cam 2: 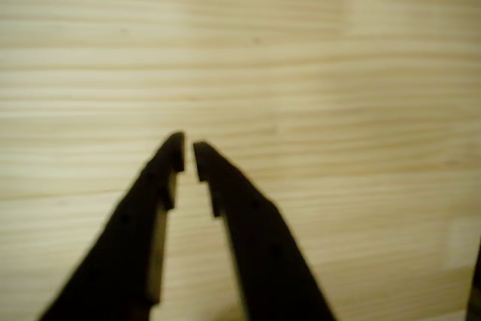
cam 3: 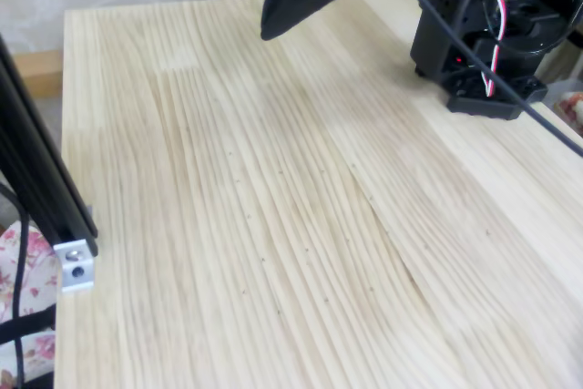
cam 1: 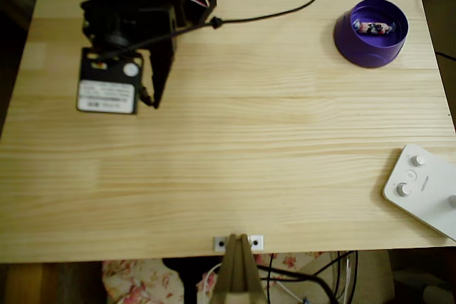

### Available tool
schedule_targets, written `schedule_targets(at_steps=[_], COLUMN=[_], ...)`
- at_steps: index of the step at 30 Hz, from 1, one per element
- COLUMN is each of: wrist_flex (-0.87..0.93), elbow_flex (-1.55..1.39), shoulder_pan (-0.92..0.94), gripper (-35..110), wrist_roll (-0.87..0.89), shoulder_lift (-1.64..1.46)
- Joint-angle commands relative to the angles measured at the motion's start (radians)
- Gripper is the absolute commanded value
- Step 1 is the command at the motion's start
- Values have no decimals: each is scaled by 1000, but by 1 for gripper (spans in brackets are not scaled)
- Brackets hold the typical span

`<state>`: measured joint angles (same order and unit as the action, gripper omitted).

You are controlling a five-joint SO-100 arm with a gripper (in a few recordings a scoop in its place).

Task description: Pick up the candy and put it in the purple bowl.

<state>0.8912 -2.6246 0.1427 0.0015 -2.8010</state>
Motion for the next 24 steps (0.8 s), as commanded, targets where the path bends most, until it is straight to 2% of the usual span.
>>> schedule_targets(at_steps=[1, 11, 24], wrist_flex=[-26, 143, 152], elbow_flex=[-95, -308, -388], shoulder_pan=[54, 81, 107], gripper=[-1, -1, -1], wrist_roll=[-20, -21, 12], shoulder_lift=[-153, -485, -499])
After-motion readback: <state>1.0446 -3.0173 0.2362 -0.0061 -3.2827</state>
